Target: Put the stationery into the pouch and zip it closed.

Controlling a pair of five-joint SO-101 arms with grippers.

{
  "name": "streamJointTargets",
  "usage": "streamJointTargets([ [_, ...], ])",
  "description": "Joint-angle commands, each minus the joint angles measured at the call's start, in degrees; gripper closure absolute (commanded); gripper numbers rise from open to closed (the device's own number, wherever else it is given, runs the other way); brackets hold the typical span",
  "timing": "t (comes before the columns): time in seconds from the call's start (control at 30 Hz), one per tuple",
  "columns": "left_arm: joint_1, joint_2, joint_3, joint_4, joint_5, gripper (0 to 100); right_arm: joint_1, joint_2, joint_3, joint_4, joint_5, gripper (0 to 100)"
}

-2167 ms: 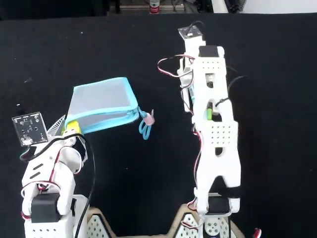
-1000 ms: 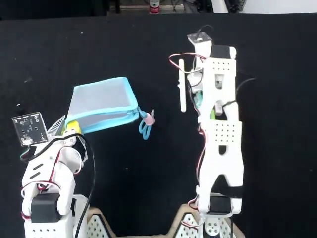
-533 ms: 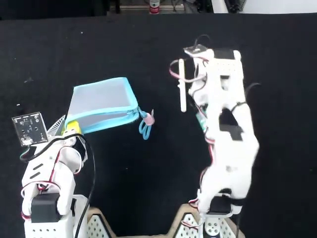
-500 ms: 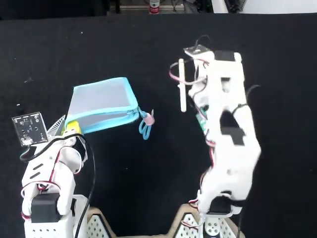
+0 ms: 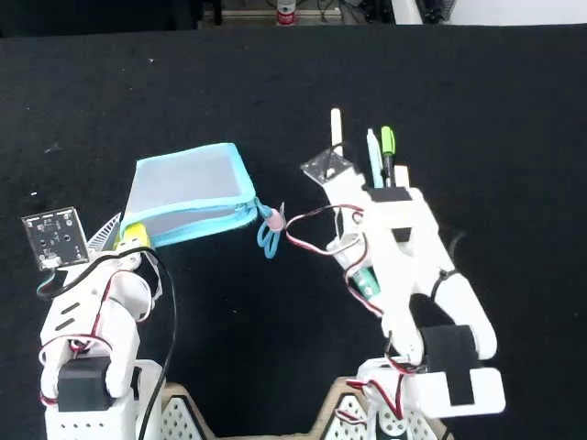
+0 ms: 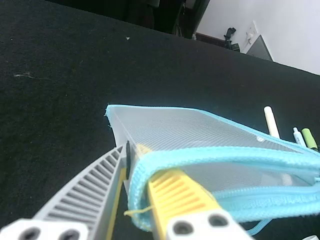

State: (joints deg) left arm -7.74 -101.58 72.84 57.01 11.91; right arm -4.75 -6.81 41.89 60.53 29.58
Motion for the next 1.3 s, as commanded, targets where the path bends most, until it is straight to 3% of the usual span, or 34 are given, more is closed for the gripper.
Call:
streamJointTargets([
  [0.0, 0.0, -0.3, -0.5, 0.2, 0.2, 97, -0.5, 2.2, -2.9, -0.7, 0.5, 88.1],
  [0.27, 0.0, -0.5, 0.1, 0.1, 0.2, 97, -0.1, 13.0, -10.7, 1.3, 0.0, 88.4],
  [0.37, 0.0, -0.5, 0.1, 0.1, 0.2, 97, -0.1, 11.6, -11.3, 3.7, 0.0, 98.0],
  [0.73, 0.0, -0.5, 0.1, 0.1, 0.2, 97, -2.5, -20.5, -11.2, 20.0, -1.7, 98.8],
  [0.87, 0.0, -0.5, 0.1, 0.1, 0.2, 97, -8.6, -35.2, -11.6, 20.4, -7.5, 98.7],
  [1.03, 0.0, -0.5, 0.1, 0.2, 0.2, 97, -22.2, -52.5, -11.6, 20.0, -15.1, 98.7],
  [1.17, 0.0, -0.5, 0.1, 0.1, 0.2, 97, -32.2, -63.2, -9.3, 12.0, -18.4, 98.7],
  [1.27, 0.0, -0.5, 0.1, 0.1, 0.2, 97, -35.2, -67.9, -3.5, 1.0, -18.5, 98.7],
])
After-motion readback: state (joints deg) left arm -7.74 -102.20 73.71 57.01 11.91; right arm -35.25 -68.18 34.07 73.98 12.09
